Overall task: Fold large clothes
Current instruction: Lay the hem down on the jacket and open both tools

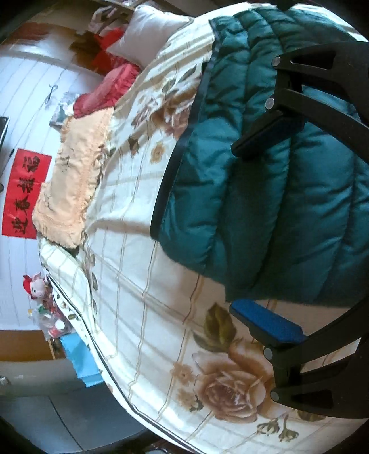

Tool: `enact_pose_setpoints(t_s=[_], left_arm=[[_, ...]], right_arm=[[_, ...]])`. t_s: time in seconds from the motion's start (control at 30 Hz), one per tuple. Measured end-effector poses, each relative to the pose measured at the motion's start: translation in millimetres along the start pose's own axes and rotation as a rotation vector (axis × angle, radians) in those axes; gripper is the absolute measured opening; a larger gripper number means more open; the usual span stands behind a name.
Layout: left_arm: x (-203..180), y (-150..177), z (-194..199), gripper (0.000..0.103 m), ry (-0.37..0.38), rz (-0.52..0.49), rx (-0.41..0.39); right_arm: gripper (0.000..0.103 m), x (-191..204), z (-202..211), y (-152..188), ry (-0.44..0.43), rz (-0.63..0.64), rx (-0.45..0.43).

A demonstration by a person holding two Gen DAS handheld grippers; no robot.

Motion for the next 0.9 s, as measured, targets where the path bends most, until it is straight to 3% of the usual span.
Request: enact_pose_setpoints(t_s=[0.23, 0.47, 0.73, 0.9], left_arm=[[18, 5, -28, 0.101, 0.043, 0.112, 0.063], [10, 3, -38, 0.102, 0.008, 0.081, 0.085], [9, 6, -29, 0.102, -0.017, 0.066, 0.071], [8, 9, -18, 0.101, -0.030, 0.064, 0.064]], right_arm=[[0.078, -16, -20, 19, 0.068, 0.038, 0.013], [0.084, -28, -39, 24, 0.055, -0.008, 0.027], [0.083, -31, 28, 30, -0.032, -0.044, -0.016], [0.083, -36, 38, 55, -0.005, -0.030, -0.003]])
Point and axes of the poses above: each gripper's, at about its wrist camera, not at the fingertips, and z roughly against the way its jaws point, x to its left, y to its underside, the point moved 1 cm from there along -z, roughly the way its jaws point, and after that the axes turned 15 degrees about -z, right-handed, at the moved point
